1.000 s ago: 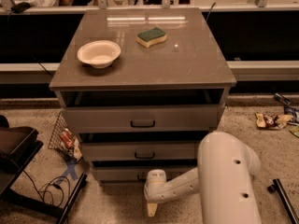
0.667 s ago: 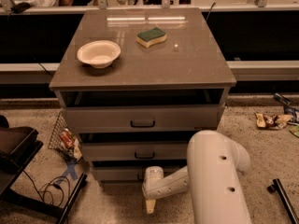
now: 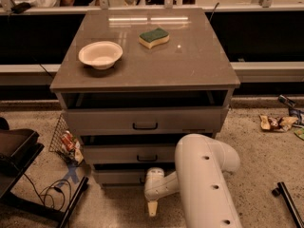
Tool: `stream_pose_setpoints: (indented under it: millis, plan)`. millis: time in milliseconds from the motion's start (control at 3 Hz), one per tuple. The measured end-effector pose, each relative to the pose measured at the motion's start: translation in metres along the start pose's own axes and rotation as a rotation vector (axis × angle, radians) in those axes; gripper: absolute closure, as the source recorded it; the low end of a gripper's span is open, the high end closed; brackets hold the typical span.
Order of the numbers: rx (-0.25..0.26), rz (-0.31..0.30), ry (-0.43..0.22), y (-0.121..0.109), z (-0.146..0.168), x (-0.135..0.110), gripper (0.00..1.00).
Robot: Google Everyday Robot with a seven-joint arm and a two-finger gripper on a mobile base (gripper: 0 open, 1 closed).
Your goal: Open bottom drawer
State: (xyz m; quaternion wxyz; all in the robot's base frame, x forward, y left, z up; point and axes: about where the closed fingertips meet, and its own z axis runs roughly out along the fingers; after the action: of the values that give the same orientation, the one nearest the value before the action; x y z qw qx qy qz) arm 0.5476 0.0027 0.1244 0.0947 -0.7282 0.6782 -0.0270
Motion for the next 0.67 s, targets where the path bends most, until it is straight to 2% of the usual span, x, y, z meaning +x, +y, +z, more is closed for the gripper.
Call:
stream_pose_setpoints:
  millis: [333,667]
  plan:
    - [-0.015,-0.011,0.010,-0.0005,0.0113,-0.0015,0.14]
    - [-0.017,-0.011,0.010,0.0005,0.0120,-0.0014,0.36]
